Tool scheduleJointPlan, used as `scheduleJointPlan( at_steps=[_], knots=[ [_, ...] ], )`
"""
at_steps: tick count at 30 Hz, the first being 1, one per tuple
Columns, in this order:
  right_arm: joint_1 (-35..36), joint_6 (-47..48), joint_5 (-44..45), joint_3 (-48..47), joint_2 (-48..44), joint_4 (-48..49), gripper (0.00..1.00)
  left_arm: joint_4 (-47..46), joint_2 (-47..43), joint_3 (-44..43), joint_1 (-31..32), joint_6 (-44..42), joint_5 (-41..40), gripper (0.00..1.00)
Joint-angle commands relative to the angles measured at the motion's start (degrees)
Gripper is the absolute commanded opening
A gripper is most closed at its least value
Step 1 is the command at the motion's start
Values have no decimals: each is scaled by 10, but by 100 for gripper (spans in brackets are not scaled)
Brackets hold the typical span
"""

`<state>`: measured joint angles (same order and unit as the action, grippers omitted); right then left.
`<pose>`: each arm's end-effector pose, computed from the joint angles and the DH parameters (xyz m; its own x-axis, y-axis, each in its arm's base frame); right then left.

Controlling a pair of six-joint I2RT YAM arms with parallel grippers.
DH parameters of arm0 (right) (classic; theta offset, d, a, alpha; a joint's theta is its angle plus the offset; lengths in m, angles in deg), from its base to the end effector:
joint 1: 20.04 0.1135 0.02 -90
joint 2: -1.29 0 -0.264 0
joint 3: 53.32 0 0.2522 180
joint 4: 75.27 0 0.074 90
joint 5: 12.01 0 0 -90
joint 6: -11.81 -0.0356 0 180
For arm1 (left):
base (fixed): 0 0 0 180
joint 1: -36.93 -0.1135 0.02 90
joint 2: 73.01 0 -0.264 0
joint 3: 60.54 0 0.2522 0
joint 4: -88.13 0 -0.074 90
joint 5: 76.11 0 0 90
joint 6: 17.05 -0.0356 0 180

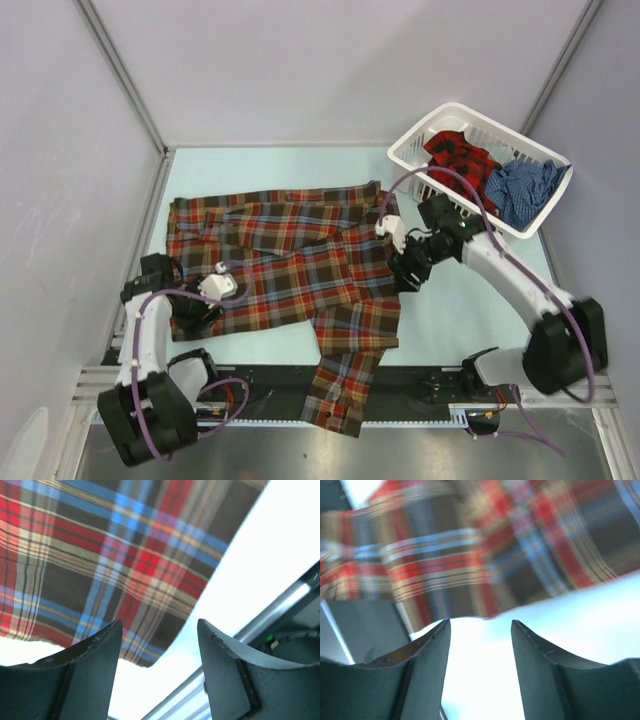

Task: Fold and stack the long sleeve shirts
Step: Fold the shirt

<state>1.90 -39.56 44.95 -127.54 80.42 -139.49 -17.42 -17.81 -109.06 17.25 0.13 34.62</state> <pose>0.2325 0.1146 0.2541 -0.3691 -0.7129 -0.5963 -0.9265 0.3328 0.1756 0.1326 0.0341 0.1949 -0.5266 0.7606 -0.3797 0.8110 0.5834 0.0440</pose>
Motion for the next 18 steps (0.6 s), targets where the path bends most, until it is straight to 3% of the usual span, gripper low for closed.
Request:
scheduleJointPlan(
  at_steps=[1, 3, 8, 18],
  knots=[
    [82, 19, -15, 58, -109, -24, 58, 39, -40, 23, -6, -113, -42, 67],
    [144, 7, 11, 98, -124, -7, 61, 42, -24, 26, -6, -118, -60, 67],
    [173, 3, 49, 132, -108, 36, 68, 13, -5, 50, -6, -130, -86, 66],
    [251, -13, 112, 169, -60, 128, 64, -100, -34, 133, -6, -152, -180, 54]
  ],
)
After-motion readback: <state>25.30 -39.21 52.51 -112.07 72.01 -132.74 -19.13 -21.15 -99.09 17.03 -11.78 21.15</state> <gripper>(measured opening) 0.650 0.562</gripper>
